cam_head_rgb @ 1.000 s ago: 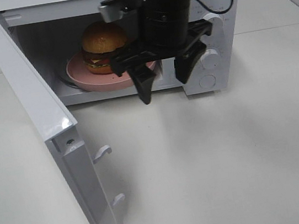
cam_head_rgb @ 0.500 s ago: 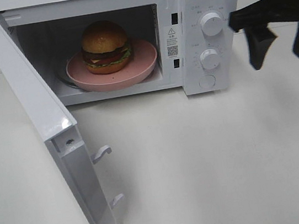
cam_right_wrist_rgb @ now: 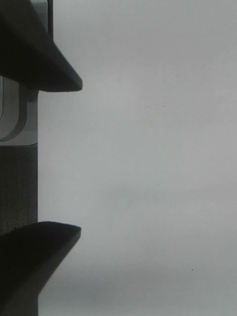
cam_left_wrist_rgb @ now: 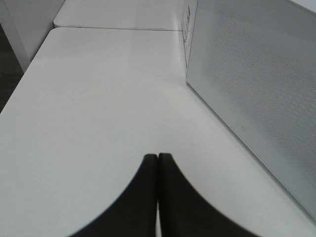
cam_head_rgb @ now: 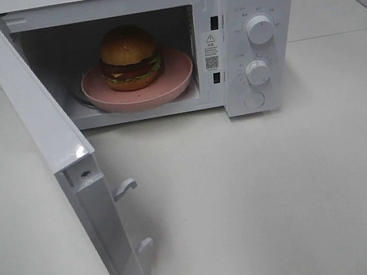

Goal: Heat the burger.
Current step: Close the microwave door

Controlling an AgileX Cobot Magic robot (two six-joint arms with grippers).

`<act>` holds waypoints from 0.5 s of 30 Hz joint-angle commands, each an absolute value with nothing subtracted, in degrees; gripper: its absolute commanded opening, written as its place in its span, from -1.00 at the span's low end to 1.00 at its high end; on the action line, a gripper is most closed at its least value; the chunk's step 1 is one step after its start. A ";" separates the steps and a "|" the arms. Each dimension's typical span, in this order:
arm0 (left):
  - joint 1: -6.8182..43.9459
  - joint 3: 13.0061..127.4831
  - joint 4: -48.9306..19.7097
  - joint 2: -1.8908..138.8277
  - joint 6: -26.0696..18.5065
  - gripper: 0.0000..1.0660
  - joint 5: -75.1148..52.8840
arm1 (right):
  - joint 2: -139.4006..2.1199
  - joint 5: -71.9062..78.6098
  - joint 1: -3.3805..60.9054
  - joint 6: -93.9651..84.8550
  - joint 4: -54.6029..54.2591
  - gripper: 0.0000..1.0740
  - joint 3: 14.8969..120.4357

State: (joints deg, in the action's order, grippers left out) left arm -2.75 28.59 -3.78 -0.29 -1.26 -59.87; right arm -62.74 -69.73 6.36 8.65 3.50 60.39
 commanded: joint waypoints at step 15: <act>-2.86 28.36 -4.07 -1.43 -1.26 -1.00 -59.36 | -27.79 -68.81 6.02 4.18 3.21 0.32 36.55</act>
State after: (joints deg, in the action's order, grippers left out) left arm -2.75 28.59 -3.78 -0.29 -1.26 -59.87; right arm -28.30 -69.27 6.36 5.33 3.50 37.01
